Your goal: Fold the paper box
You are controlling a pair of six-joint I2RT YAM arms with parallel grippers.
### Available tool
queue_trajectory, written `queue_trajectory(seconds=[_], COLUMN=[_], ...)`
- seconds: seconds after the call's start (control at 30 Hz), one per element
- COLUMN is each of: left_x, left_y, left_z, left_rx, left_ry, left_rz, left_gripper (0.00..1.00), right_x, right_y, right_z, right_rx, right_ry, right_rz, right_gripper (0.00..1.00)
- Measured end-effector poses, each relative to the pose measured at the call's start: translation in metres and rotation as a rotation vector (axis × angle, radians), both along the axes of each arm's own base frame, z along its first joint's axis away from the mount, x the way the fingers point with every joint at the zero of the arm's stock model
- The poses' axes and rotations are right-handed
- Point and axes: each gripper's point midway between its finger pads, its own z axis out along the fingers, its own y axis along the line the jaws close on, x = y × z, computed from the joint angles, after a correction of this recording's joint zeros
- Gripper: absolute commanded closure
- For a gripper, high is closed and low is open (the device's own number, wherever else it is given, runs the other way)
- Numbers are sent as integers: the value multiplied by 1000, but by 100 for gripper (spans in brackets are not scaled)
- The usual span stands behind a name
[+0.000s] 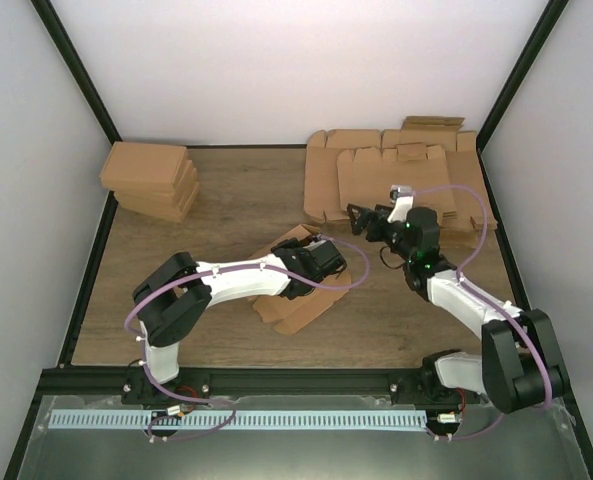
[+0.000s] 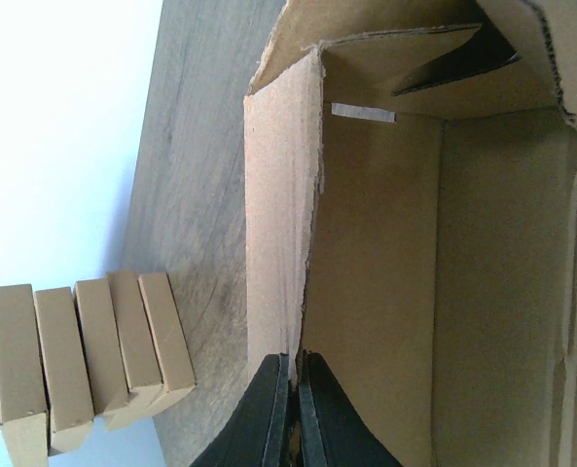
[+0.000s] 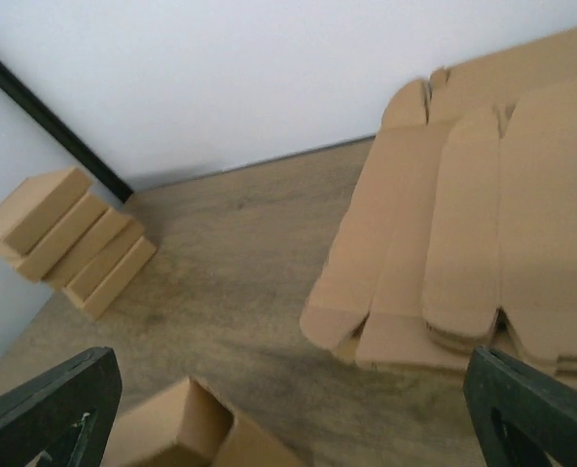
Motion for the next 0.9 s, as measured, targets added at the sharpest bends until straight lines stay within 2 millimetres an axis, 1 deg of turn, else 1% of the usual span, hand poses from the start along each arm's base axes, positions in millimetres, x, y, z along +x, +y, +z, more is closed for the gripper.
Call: queue_trajectory(seconds=[0.07,0.2,0.27,0.33,0.5,0.63,0.7,0.9], left_x=[0,0,-1,-1,-1,-2,-2,-2], left_y=[0,0,0,-1,-1,-1,-1,-1], left_z=[0,0,0,0,0,0,0,1], left_rx=[0,1,0,0,1,2,2,4], left_ry=[0,0,0,0,-1,-1,-1,-3], left_rz=[0,-1,-2,-2,-3,-5,-4,-5], left_gripper=[96,96,96,96,96,96,96,96], right_x=[-7,-16,-19,-22,-25,-26,-25,-19], right_y=[0,8,13,17,35,48,51,56], right_z=[-16,-61,-78,-89,-95,-101,-106,-126], right_rx=[15,31,40,44,13,-26,-38,-62], right_ry=[7,79,100,105,41,6,0,26], right_rz=[33,96,128,156,237,289,299,314], right_gripper=[3,8,11,16,31,41,43,45])
